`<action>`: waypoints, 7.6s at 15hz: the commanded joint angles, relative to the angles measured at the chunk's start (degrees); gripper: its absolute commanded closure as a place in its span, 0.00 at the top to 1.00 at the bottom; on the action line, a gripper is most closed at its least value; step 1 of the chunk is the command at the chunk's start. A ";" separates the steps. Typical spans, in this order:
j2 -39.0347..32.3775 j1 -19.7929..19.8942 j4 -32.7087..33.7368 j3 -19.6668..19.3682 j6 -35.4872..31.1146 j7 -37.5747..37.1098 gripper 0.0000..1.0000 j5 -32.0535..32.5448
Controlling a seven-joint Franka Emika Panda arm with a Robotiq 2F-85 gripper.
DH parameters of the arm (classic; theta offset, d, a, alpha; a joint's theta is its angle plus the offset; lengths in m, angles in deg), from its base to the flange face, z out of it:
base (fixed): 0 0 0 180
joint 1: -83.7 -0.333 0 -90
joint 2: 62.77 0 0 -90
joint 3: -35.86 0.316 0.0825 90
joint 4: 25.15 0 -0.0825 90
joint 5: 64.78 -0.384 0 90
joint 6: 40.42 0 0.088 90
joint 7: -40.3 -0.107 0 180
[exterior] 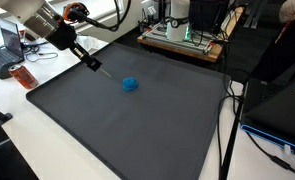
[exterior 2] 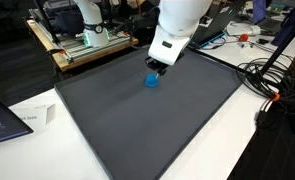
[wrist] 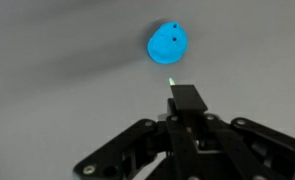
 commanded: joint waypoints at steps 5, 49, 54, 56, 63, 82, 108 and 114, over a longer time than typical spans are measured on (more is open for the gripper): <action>7.28 6.22 -14.17 0.85 -9.42 12.76 0.03 -8.34; 55.41 -7.09 -86.22 1.83 -68.33 22.98 0.03 -28.51; 56.41 -7.79 -85.06 0.38 -62.26 14.58 0.03 -22.32; 56.79 -7.42 -84.12 -0.92 -59.17 14.59 0.03 -22.33; 54.53 -5.39 -78.78 -7.62 -49.90 21.77 0.03 -25.93; 26.95 7.82 -59.72 -10.33 -28.85 50.94 0.03 -45.96; 9.42 13.20 -43.71 -7.39 -14.54 50.07 0.03 -49.10; 8.12 11.78 -42.76 -6.60 -14.42 49.12 0.03 -47.99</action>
